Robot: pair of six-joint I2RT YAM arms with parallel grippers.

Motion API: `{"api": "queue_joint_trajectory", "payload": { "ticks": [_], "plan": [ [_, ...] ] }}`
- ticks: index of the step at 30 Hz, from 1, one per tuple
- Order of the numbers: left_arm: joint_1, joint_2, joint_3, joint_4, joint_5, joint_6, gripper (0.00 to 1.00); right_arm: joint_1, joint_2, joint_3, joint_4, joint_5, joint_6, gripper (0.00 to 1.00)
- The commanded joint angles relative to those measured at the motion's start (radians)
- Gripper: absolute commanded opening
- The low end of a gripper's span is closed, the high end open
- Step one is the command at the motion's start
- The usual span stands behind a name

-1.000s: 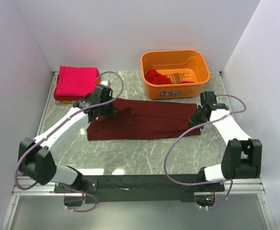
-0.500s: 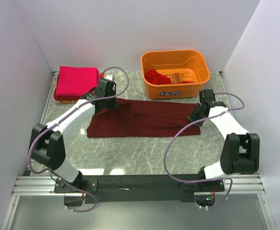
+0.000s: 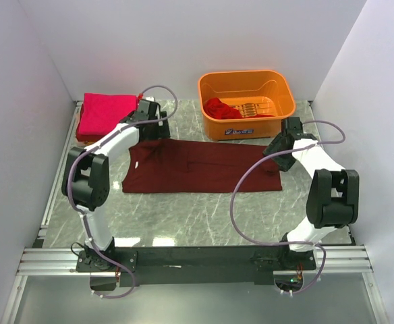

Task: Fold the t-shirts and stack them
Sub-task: Fold the tshirt

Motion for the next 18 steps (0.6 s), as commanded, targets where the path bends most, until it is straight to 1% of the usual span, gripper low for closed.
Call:
{"api": "queue_joint_trajectory", "payload": {
  "ticks": [1, 2, 4, 5, 6, 7, 8, 9, 10, 11, 13, 15, 17, 18],
  "plan": [
    [0.006, -0.006, 0.084, 0.019, -0.004, -0.021, 1.0, -0.001, -0.076, 0.008, 0.044, 0.048, -0.03, 0.73],
    [0.006, -0.033, 0.054, 0.026, 0.007, -0.038, 1.0, 0.001, -0.117, -0.009, 0.049, 0.018, -0.044, 0.77],
    [0.005, -0.102, 0.0, 0.057, 0.044, -0.068, 1.0, 0.012, -0.159, -0.063, 0.058, -0.028, -0.077, 0.79],
    [0.005, -0.13, -0.07, 0.072, 0.058, -0.106, 0.99, 0.028, -0.188, -0.086, 0.071, -0.073, -0.084, 0.8],
    [0.003, -0.158, -0.107, 0.091, 0.084, -0.123, 0.99, 0.062, -0.2, -0.132, 0.083, -0.105, -0.093, 0.82],
    [0.001, -0.211, -0.144, 0.117, 0.149, -0.134, 0.99, 0.079, -0.206, -0.155, 0.097, -0.128, -0.104, 0.85],
    [-0.003, -0.233, -0.212, 0.166, 0.176, -0.156, 1.0, 0.094, -0.202, -0.172, 0.118, -0.156, -0.11, 0.86],
    [-0.008, -0.253, -0.239, 0.183, 0.197, -0.168, 0.99, 0.116, -0.193, -0.19, 0.129, -0.161, -0.113, 0.86],
    [-0.017, -0.28, -0.274, 0.195, 0.251, -0.176, 0.99, 0.146, -0.182, -0.195, 0.141, -0.155, -0.114, 0.86],
    [-0.023, -0.29, -0.288, 0.22, 0.268, -0.189, 0.99, 0.163, -0.15, -0.195, 0.15, -0.129, -0.107, 0.86],
    [-0.041, -0.296, -0.317, 0.237, 0.314, -0.199, 0.99, 0.191, -0.105, -0.19, 0.176, -0.124, -0.098, 0.86],
    [-0.055, -0.284, -0.322, 0.252, 0.316, -0.199, 0.99, 0.194, -0.078, -0.186, 0.228, -0.092, -0.093, 0.86],
    [-0.057, -0.245, -0.301, 0.231, 0.284, -0.2, 0.99, 0.191, -0.032, -0.16, 0.236, -0.035, -0.088, 0.86],
    [-0.057, -0.232, -0.288, 0.205, 0.271, -0.197, 0.99, 0.19, -0.013, -0.126, 0.235, 0.032, -0.091, 0.86]
  ]
}}
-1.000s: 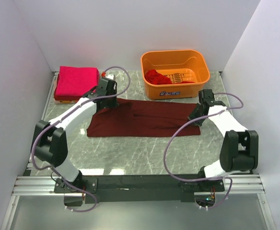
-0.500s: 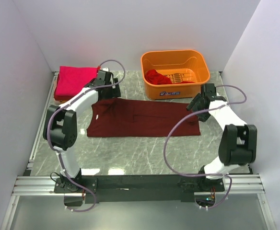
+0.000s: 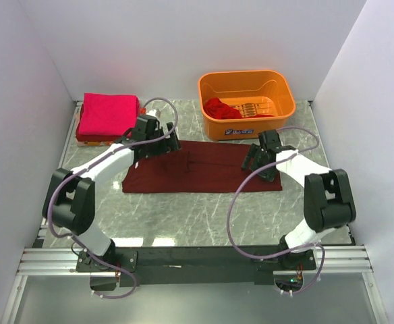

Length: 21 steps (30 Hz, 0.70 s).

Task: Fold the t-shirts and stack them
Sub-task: Fold the tshirt

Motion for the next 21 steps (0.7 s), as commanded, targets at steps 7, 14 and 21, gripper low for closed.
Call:
{"api": "queue_joint_trajectory", "payload": {
  "ticks": [7, 14, 21],
  "plan": [
    [0.009, 0.153, 0.1, 0.004, -0.06, 0.014, 1.0, -0.088, 0.15, 0.164, 0.055, 0.276, -0.01, 0.86],
    [0.087, 0.325, 0.247, 0.021, -0.057, 0.017, 0.99, -0.116, 0.105, 0.139, 0.118, 0.261, -0.027, 0.87],
    [0.167, 0.46, 0.428, -0.047, -0.1, -0.057, 0.99, -0.116, 0.015, 0.058, 0.127, 0.258, -0.029, 0.87]
  ]
}}
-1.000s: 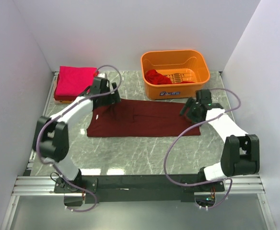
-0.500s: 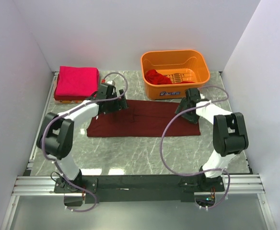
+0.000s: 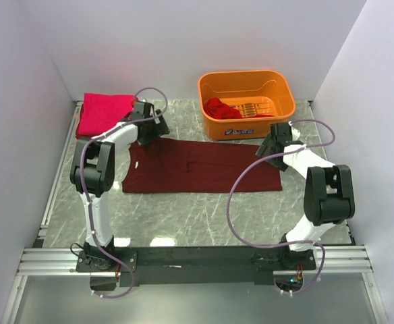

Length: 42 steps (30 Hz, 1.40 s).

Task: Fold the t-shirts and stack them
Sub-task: Fold the tshirt

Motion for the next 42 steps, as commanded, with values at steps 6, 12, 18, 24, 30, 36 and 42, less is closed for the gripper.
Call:
{"api": "queue_joint_trajectory", "payload": {
  "ticks": [6, 12, 18, 24, 30, 36, 42],
  "plan": [
    [0.018, -0.032, 0.051, 0.013, 0.041, -0.023, 1.0, 0.007, -0.156, -0.101, 0.052, -0.022, -0.044, 0.87],
    [-0.037, -0.164, -0.029, -0.016, -0.051, -0.031, 1.0, 0.025, -0.171, -0.156, 0.138, -0.096, -0.049, 0.87],
    [-0.066, -0.275, -0.176, 0.011, -0.045, -0.065, 0.99, 0.082, -0.055, -0.112, 0.121, -0.095, -0.024, 0.87],
    [-0.094, -0.238, -0.282, 0.048, 0.039, -0.063, 0.99, 0.12, -0.024, -0.129, 0.075, -0.105, 0.04, 0.73],
    [-0.094, -0.143, -0.253, 0.024, 0.019, -0.048, 0.99, 0.218, -0.084, -0.191, -0.043, -0.085, 0.06, 0.75],
    [-0.095, 0.01, -0.109, -0.018, 0.104, 0.019, 0.99, 0.451, -0.215, -0.339, -0.095, -0.133, 0.163, 0.75],
    [-0.109, 0.127, 0.042, -0.063, 0.115, 0.11, 0.99, 0.764, -0.318, -0.414, -0.091, -0.338, 0.211, 0.8]
  ]
}}
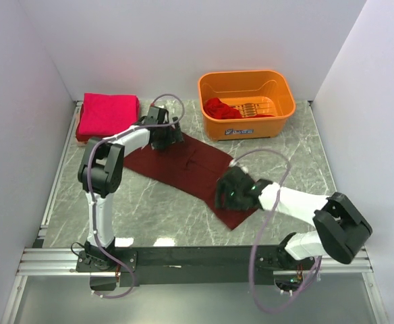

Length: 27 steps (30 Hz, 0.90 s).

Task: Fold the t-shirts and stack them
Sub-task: Fold the tshirt

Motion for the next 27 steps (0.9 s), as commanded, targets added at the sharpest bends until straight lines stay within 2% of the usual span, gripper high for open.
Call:
{"api": "queue_joint_trajectory", "payload": {
  "ticks": [1, 3, 6, 8, 12, 13, 14, 17, 19, 22, 23, 27],
  "plan": [
    [-0.017, 0.119, 0.092, -0.08, 0.038, 0.092, 0.99, 0.163, -0.014, -0.031, -0.081, -0.21, 0.044, 0.8],
    [-0.019, 0.188, 0.195, -0.13, 0.032, 0.109, 0.99, 0.224, 0.013, -0.009, -0.057, -0.299, -0.004, 0.85],
    [-0.019, 0.281, 0.335, -0.192, 0.012, 0.127, 0.99, 0.315, 0.094, 0.077, -0.018, -0.347, -0.087, 0.86],
    [-0.017, 0.324, 0.448, -0.216, -0.018, 0.138, 0.99, 0.366, 0.138, 0.162, -0.021, -0.361, -0.145, 0.86],
    [0.003, 0.447, 0.631, -0.29, -0.035, 0.163, 1.0, 0.409, 0.251, 0.297, 0.005, -0.491, -0.211, 0.86],
    [0.009, 0.459, 0.657, -0.294, -0.029, 0.161, 0.99, 0.415, 0.268, 0.319, -0.001, -0.503, -0.223, 0.82],
    [0.026, 0.479, 0.689, -0.293, 0.004, 0.173, 0.99, 0.432, 0.299, 0.34, -0.015, -0.508, -0.254, 0.77],
    [0.046, 0.498, 0.738, -0.307, 0.149, 0.184, 1.0, 0.45, 0.328, 0.384, -0.07, -0.516, -0.279, 0.77],
    [0.043, 0.478, 0.708, -0.273, 0.164, 0.174, 0.99, 0.452, 0.323, 0.365, -0.078, -0.537, -0.273, 0.78],
    [0.024, 0.372, 0.526, -0.169, 0.185, 0.17, 1.0, 0.45, 0.285, 0.376, -0.122, -0.467, -0.283, 0.8],
    [0.012, 0.301, 0.416, -0.138, 0.181, 0.172, 0.99, 0.447, 0.253, 0.385, -0.138, -0.392, -0.285, 0.81],
    [0.001, 0.141, 0.265, -0.075, 0.135, 0.166, 0.99, 0.368, 0.144, 0.404, -0.17, -0.326, -0.282, 0.81]
  ]
}}
